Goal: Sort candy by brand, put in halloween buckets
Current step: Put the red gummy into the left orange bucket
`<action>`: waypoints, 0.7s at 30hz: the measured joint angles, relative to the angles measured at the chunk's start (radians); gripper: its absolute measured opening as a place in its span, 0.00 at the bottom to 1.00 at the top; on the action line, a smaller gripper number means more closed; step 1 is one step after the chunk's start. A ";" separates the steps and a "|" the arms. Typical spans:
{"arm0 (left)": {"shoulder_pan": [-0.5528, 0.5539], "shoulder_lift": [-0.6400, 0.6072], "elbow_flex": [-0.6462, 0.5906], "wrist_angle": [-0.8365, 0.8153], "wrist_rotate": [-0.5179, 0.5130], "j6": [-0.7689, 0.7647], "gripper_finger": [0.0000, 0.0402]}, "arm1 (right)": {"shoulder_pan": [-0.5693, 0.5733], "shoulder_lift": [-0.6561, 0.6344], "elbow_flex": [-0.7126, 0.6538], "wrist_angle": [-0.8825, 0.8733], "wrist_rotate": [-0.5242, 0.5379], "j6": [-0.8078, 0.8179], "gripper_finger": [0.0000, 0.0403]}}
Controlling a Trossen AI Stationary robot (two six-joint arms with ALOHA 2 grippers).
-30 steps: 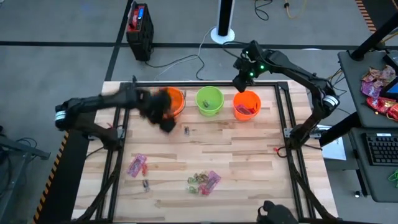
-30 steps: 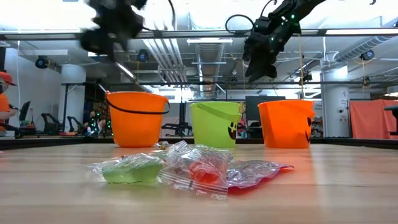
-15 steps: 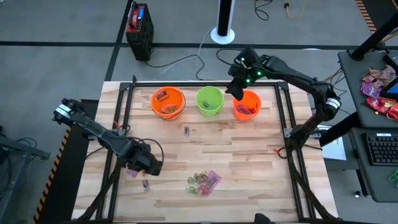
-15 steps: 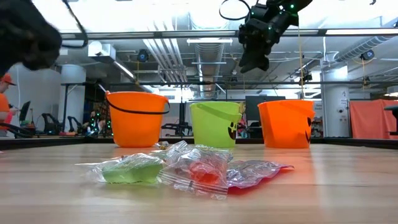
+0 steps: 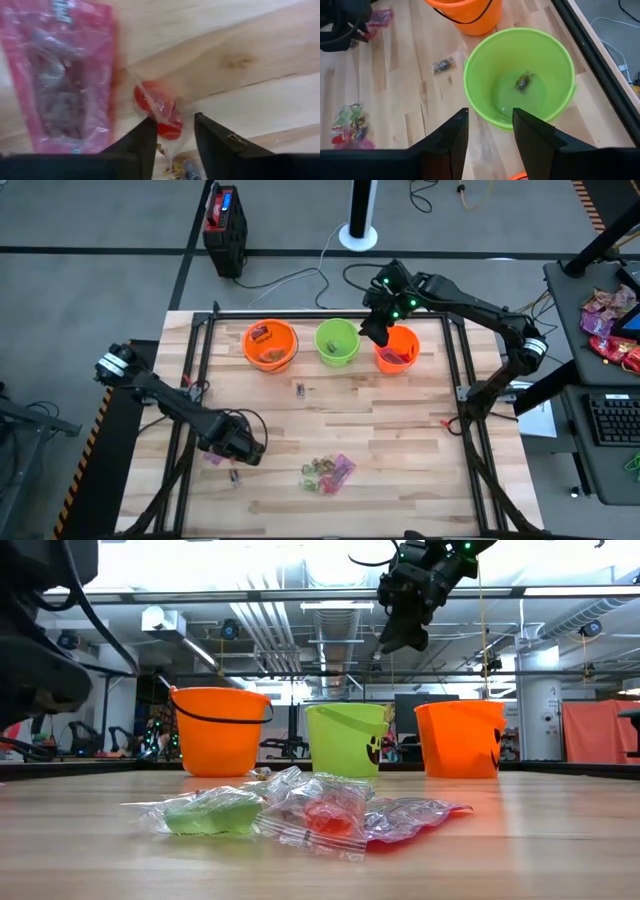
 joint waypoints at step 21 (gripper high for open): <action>0.529 -0.219 0.386 -0.239 -0.587 0.764 0.00 | 0.003 0.000 0.000 -0.011 0.003 0.028 0.35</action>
